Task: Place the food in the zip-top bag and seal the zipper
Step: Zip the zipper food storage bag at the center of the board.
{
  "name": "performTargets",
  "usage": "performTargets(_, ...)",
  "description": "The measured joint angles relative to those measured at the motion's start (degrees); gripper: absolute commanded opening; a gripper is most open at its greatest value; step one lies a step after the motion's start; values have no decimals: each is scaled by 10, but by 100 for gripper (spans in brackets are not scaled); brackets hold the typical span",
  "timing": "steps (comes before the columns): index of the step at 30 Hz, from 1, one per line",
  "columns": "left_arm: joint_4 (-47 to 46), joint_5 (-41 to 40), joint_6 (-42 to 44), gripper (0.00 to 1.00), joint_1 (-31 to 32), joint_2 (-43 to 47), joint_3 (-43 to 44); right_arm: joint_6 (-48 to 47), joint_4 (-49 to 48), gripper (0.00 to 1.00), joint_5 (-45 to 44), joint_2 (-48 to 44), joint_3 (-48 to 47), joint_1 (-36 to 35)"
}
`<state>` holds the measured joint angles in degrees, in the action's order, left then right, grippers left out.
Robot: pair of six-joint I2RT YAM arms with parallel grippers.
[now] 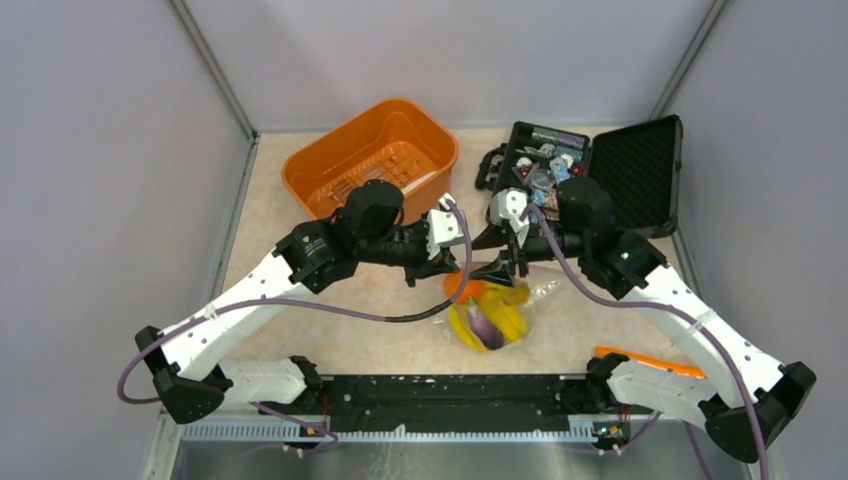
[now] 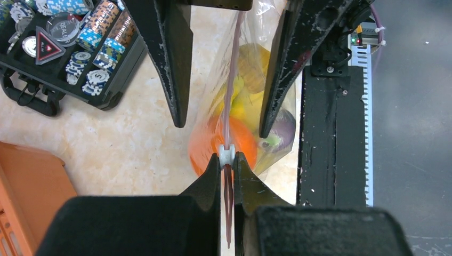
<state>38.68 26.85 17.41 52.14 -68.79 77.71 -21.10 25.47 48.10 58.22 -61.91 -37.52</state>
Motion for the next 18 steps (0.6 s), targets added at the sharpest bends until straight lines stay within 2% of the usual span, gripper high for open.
performTargets(4,0,3,2,0,0,0,0,-2,-7,26,-1,0,1,-2)
performTargets(7,0,3,3,0,0,0,0,-2,-10,24,-3,-1,6,-2)
performTargets(11,0,3,3,0,0,0,0,-3,-11,3,-5,0,11,-2)
performTargets(12,0,2,3,0,0,0,0,-3,-11,0,-4,0,12,-2)
performTargets(18,-10,-12,3,0,-1,8,-12,3,-35,0,-10,-4,27,-4)
